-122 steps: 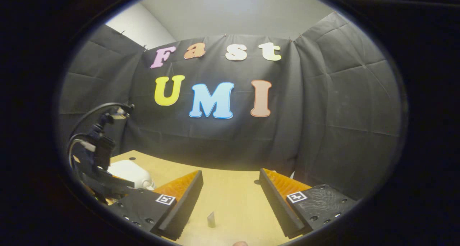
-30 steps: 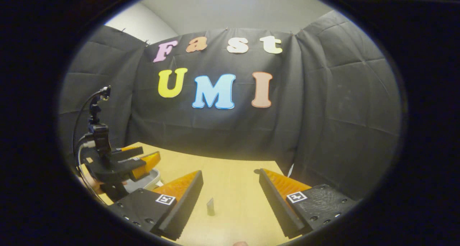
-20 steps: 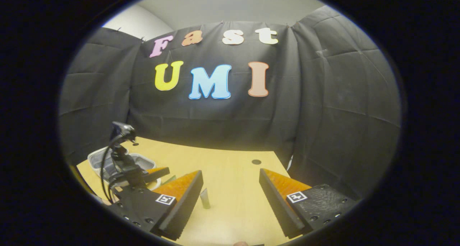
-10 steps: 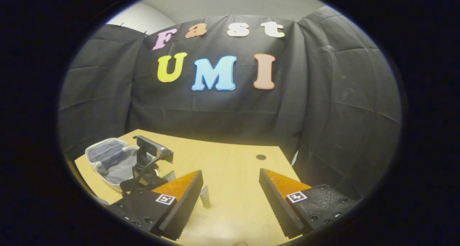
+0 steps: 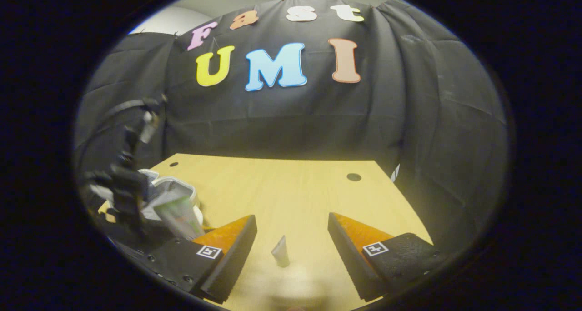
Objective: First open the suitcase, pack the skin care products into it, and then close the suitcase.
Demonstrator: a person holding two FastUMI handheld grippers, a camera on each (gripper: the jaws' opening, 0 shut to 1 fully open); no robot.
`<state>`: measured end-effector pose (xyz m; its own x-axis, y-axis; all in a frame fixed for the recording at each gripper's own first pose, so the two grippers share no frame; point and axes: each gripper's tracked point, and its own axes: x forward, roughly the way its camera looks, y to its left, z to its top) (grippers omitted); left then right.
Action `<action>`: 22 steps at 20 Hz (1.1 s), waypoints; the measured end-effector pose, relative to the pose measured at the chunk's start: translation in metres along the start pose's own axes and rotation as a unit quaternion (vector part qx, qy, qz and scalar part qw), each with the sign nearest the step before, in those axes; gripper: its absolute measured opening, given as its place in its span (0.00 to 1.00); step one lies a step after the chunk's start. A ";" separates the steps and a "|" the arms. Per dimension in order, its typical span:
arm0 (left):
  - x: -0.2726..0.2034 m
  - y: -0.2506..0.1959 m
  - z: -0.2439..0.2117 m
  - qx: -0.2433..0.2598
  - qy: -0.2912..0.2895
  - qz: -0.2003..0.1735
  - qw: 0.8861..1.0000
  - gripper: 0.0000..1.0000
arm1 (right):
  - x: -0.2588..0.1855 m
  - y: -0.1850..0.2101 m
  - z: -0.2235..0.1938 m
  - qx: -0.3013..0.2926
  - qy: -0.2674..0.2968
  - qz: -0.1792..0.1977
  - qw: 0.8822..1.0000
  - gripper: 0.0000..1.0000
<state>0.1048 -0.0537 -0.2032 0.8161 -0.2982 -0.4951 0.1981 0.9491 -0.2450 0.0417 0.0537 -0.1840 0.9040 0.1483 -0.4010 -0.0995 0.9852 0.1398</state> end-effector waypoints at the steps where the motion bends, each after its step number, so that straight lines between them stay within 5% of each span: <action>1: -0.020 0.004 0.009 -0.018 -0.002 -0.004 1.000 0.44 | 0.011 0.003 -0.015 0.004 0.020 0.001 1.000 0.96; 5: -0.086 0.032 0.043 -0.028 -0.019 0.012 0.999 0.46 | 0.042 0.008 -0.077 0.015 0.097 0.002 0.995 0.94; 7: -0.107 0.059 0.048 -0.033 -0.015 0.031 0.999 0.47 | 0.048 0.008 -0.090 0.027 0.118 0.000 0.993 0.84; 12: -0.139 0.142 0.036 -0.071 0.006 0.081 0.994 0.44 | 0.049 0.002 -0.105 0.066 0.141 -0.038 0.987 0.25; 16: -0.135 0.202 0.012 -0.067 0.071 0.101 0.990 0.44 | 0.024 0.030 -0.093 0.122 0.156 -0.047 0.979 0.24; 22: -0.103 0.270 -0.026 -0.007 0.181 0.122 0.976 0.45 | -0.032 0.141 -0.050 0.162 0.146 0.015 0.976 0.23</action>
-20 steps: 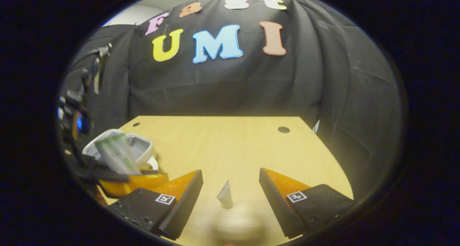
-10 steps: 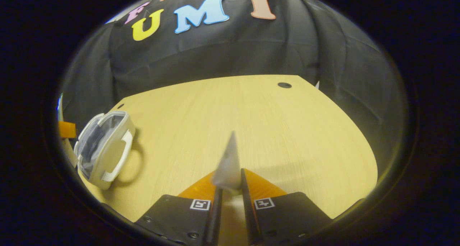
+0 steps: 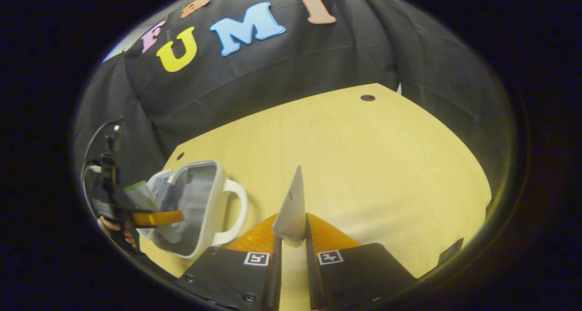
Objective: First open the suitcase, pack the skin care products into it, and then close the suitcase.
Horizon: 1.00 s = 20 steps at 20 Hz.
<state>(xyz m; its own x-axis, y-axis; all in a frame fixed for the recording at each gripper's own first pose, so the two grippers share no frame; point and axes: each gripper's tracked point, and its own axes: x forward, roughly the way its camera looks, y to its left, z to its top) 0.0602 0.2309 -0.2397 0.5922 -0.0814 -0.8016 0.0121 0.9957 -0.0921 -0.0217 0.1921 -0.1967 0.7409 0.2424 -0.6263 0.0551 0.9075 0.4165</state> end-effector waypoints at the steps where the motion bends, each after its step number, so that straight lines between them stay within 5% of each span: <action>1: 0.006 0.007 -0.002 0.012 0.007 0.004 1.000 0.45 | -0.005 0.019 -0.004 -0.002 0.004 0.011 1.000 0.23; 7: 0.002 0.021 0.015 0.056 -0.028 0.003 0.998 0.53 | -0.003 0.107 -0.031 -0.031 0.027 0.058 0.997 0.23; 8: -0.007 0.021 0.021 0.057 -0.046 0.000 0.997 0.77 | 0.001 0.119 -0.037 -0.036 0.037 0.069 0.996 0.23; 9: -0.017 0.022 0.027 0.054 -0.068 -0.006 0.996 0.83 | 0.005 0.129 -0.039 -0.040 0.041 0.076 0.995 0.23; 14: -0.090 0.053 0.044 0.004 -0.175 -0.010 0.984 0.86 | 0.036 0.168 -0.051 -0.079 0.070 0.110 0.988 0.23; 19: -0.141 0.146 0.037 -0.040 -0.219 0.086 0.971 0.97 | 0.066 0.170 -0.066 -0.126 0.081 0.110 0.983 0.28; 20: -0.147 0.164 0.030 -0.051 -0.219 0.104 0.969 0.97 | 0.065 0.170 -0.065 -0.135 0.073 0.110 0.982 0.44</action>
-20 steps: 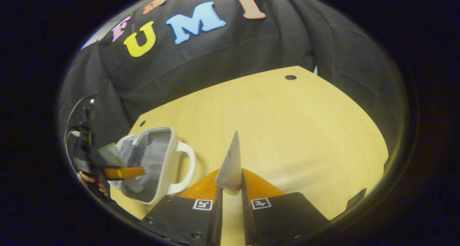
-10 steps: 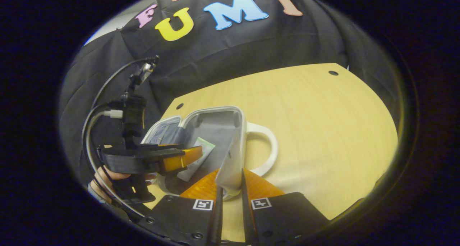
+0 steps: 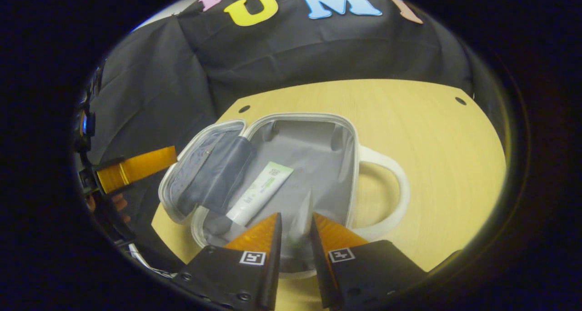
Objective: First open the suitcase, pack the skin care products into it, and then close the suitcase.
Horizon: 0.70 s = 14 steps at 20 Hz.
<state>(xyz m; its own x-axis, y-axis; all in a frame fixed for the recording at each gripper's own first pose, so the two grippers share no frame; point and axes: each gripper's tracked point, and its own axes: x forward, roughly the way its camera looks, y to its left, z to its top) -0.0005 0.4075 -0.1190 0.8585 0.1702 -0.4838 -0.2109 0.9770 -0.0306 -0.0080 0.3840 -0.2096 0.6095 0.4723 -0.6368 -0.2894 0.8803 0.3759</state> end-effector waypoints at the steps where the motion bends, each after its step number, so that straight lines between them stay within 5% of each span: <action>1: -0.002 0.019 -0.001 -0.011 0.000 0.016 1.000 0.97 | -0.002 0.003 0.003 -0.006 -0.011 0.007 1.000 0.46; 2: -0.005 0.036 -0.003 -0.024 0.001 0.029 0.999 0.98 | -0.004 0.007 0.008 -0.014 -0.024 0.009 1.000 0.43; 3: -0.007 0.051 -0.005 -0.036 0.001 0.035 0.999 0.97 | -0.010 0.008 0.014 -0.022 -0.038 0.005 0.999 0.51; 4: -0.010 0.068 -0.008 -0.044 0.002 0.044 0.998 0.97 | -0.016 0.009 0.019 -0.030 -0.054 0.000 0.998 0.74; 6: -0.010 0.105 -0.012 -0.055 0.002 0.067 0.996 0.98 | -0.030 0.010 0.030 -0.046 -0.083 -0.012 0.995 0.89; 11: 0.012 0.194 -0.008 -0.095 0.004 0.095 0.991 0.97 | -0.075 0.003 0.071 -0.076 -0.170 -0.061 0.981 0.94; 14: 0.039 0.221 -0.009 -0.111 0.022 0.076 0.991 0.98 | -0.099 -0.006 0.095 -0.083 -0.220 -0.096 0.967 0.94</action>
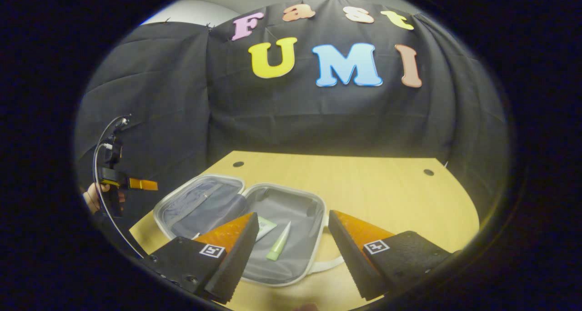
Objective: First open the suitcase, pack the skin care products into it, and then close the suitcase.
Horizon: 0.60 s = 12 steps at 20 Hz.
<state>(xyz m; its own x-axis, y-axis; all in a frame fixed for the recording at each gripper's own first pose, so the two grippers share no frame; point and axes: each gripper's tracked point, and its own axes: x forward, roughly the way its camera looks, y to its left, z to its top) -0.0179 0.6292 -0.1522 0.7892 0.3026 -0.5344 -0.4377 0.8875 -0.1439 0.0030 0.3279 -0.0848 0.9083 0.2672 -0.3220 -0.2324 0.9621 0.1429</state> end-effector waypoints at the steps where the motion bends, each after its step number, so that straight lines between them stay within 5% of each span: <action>1: 0.011 0.003 -0.002 -0.002 0.011 -0.010 1.000 0.97 | -0.003 -0.006 0.007 -0.002 -0.010 -0.011 1.000 0.94; 9: 0.101 0.018 -0.025 -0.080 0.087 -0.071 0.990 0.98 | -0.014 -0.043 0.009 0.009 0.006 -0.070 0.998 0.94; 12: 0.120 0.012 -0.032 -0.117 0.097 -0.095 0.984 0.85 | -0.015 -0.056 0.008 0.012 0.012 -0.087 0.996 0.94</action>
<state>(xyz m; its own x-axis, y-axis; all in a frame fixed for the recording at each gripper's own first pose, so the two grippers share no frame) 0.0580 0.6652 -0.2444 0.7789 0.0466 -0.6254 -0.3954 0.8106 -0.4321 0.0053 0.2700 -0.0802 0.9255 0.0988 -0.3656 -0.0646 0.9924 0.1048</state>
